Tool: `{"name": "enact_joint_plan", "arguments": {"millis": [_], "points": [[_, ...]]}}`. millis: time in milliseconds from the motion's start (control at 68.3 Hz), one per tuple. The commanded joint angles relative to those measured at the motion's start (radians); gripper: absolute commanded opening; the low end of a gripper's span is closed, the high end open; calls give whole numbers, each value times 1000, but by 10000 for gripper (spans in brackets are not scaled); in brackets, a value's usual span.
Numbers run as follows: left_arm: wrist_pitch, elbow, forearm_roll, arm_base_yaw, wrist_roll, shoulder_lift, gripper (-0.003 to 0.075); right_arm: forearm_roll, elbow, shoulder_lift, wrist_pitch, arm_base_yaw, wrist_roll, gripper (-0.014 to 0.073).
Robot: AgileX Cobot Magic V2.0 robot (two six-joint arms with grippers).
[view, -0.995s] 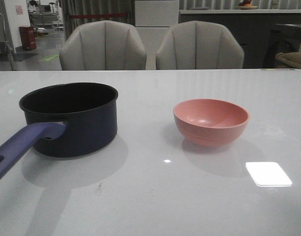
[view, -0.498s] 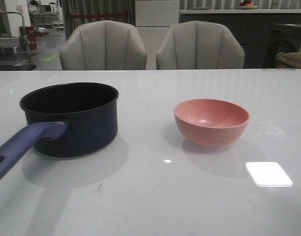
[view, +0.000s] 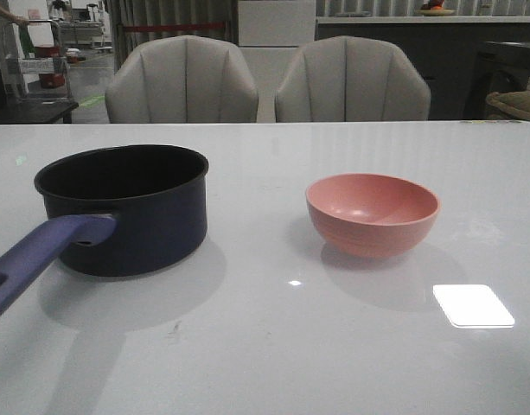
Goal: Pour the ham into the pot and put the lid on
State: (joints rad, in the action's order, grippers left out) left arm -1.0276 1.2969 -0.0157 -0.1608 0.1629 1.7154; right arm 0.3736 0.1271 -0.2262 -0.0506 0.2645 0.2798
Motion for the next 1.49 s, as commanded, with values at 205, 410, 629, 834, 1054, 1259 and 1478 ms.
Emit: {"name": "enact_joint_plan", "arguments": {"millis": [205, 410, 629, 834, 1054, 1259, 1478], "points": [[-69, 159, 6, -7, -25, 58, 625, 0, 31, -6, 82, 2, 11, 153], [-112, 191, 6, -8, -25, 123, 625, 0, 31, -6, 82, 2, 11, 153], [-112, 193, 5, -10, -25, 160, 625, 0, 31, -6, 82, 2, 11, 153], [-84, 195, 5, -10, -25, 184, 625, 0, 31, -6, 82, 2, 11, 153], [-73, 197, 5, -10, -25, 212, 614, 0, 31, -6, 81, 2, 11, 153], [-77, 202, 7, -10, -25, 246, 460, 0, 31, -6, 81, 2, 11, 153], [-71, 227, 1, -10, -25, 246, 288, 0, 31, -6, 81, 2, 11, 153]]}}
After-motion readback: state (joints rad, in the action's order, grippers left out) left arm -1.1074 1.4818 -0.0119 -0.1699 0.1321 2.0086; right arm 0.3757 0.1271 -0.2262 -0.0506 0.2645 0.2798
